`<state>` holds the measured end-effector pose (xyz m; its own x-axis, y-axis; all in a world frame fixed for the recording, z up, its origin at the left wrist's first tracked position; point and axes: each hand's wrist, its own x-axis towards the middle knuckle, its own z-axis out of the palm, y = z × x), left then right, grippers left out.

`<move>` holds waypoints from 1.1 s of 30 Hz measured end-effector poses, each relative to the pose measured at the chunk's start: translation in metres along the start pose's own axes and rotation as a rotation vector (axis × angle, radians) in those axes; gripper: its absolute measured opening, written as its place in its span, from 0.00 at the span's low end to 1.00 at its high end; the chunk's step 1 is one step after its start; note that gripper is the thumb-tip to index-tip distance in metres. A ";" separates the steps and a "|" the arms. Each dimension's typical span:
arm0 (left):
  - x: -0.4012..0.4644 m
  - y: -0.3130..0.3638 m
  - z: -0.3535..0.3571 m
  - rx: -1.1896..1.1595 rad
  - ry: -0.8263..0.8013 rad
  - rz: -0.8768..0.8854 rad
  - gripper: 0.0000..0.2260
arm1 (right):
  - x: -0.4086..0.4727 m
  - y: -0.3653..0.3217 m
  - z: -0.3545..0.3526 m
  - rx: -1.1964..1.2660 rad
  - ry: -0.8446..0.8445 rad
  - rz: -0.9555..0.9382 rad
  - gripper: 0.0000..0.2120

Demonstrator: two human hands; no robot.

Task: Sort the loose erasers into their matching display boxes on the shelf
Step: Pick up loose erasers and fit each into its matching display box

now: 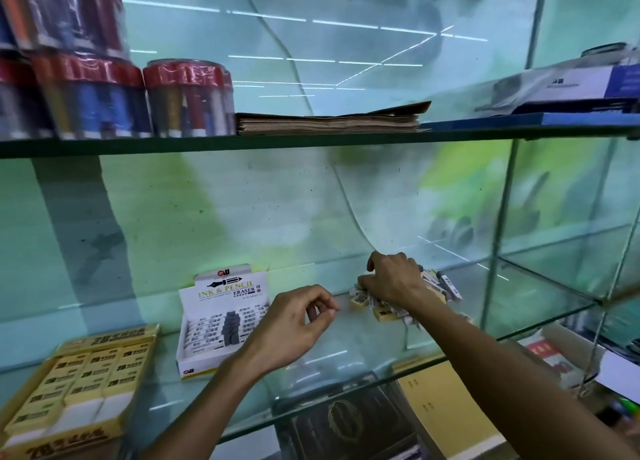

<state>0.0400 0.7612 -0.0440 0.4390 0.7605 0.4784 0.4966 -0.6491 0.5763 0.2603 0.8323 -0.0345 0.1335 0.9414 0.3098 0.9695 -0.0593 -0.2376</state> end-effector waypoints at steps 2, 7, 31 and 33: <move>-0.002 0.000 -0.004 0.009 0.013 -0.003 0.03 | 0.001 -0.001 0.001 0.044 -0.002 0.021 0.17; -0.005 -0.002 -0.016 0.026 0.051 -0.014 0.03 | -0.005 0.005 -0.011 0.715 -0.009 0.080 0.09; 0.001 -0.017 -0.030 0.181 0.221 -0.021 0.16 | -0.062 -0.049 -0.026 1.167 -0.186 -0.157 0.07; 0.000 -0.019 -0.032 0.241 0.227 -0.011 0.15 | -0.064 -0.054 -0.026 1.169 -0.190 -0.177 0.07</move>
<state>0.0066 0.7735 -0.0339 0.2678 0.7340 0.6241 0.6753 -0.6050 0.4218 0.2045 0.7663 -0.0178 -0.1105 0.9459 0.3051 0.1851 0.3212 -0.9287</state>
